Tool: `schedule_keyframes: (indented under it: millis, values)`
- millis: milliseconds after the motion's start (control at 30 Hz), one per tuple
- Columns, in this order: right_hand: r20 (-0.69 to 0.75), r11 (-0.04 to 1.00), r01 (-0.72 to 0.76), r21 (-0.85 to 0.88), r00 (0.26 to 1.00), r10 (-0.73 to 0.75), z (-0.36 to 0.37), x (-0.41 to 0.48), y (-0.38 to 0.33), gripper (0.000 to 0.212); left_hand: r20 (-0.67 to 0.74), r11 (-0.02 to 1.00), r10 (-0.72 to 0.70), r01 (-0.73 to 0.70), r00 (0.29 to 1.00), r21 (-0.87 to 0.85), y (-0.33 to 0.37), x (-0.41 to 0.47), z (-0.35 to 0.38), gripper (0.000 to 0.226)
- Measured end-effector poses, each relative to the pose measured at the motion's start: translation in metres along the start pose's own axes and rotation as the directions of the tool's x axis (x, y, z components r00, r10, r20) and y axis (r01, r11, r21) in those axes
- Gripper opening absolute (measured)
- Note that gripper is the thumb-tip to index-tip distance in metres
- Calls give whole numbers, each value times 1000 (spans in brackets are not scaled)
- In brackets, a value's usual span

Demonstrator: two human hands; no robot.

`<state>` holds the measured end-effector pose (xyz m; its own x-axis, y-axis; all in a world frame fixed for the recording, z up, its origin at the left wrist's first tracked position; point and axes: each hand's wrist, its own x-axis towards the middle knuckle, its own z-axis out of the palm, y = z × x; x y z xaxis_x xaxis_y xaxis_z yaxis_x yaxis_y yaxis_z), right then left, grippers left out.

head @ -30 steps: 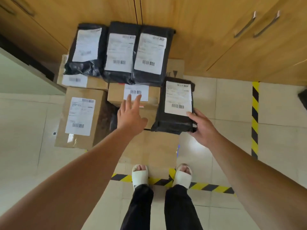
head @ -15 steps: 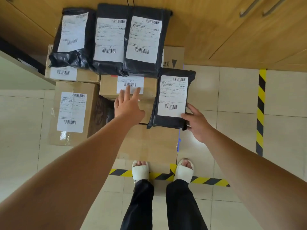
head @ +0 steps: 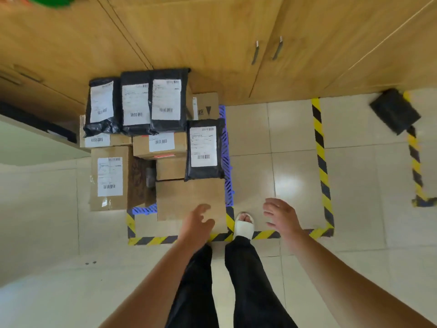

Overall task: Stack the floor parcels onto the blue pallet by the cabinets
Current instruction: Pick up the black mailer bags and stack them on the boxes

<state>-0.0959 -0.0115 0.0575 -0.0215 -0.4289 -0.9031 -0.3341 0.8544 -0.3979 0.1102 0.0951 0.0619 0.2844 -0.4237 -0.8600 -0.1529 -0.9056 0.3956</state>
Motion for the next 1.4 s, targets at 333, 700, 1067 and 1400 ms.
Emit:
schedule_keyframes:
  millis: [333,700,1067,1400]
  values:
    - [-85,883,35,469,996,6,-180,-125,12,20,192,992,99,-82,976,-93,143,-119,94,23]
    - [-391,609,285,740,919,45,-301,-166,-26,16,318,936,296,-340,901,91,327,-129,191,23]
    - [-428,655,244,715,894,134,-488,-91,-140,20,387,925,215,-313,897,213,522,-48,301,17]
    - [-510,773,274,572,857,73,-624,-36,-183,13,410,928,178,-291,894,231,657,-18,431,15]
